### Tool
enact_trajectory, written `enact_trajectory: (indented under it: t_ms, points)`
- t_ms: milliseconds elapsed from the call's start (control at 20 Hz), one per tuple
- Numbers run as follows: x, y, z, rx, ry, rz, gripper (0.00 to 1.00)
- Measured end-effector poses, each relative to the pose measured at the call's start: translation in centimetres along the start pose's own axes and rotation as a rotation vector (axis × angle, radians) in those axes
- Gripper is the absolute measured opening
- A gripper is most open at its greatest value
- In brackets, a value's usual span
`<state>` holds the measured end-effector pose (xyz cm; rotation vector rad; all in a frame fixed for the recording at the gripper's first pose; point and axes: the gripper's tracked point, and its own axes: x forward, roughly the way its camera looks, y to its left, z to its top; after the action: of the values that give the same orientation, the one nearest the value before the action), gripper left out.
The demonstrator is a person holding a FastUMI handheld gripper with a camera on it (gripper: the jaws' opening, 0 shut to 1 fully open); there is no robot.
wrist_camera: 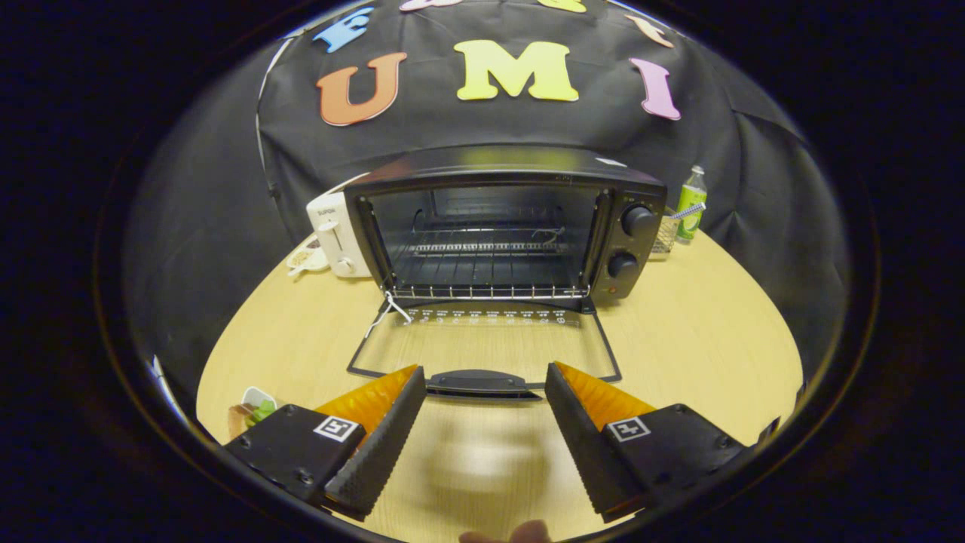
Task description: Open the toaster oven, put the food inside, and close the toaster oven door.
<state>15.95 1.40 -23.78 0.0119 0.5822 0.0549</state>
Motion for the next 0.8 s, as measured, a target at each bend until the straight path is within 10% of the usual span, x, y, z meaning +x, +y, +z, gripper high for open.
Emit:
enact_trajectory:
  t_ms: [450, 800]
  points:
    - [-10.5, 3.5, -0.6, -0.054, 0.122, 0.343, 1.0]
    - [-12.8, 12.8, -5.3, 0.141, 0.371, 0.636, 1.0]
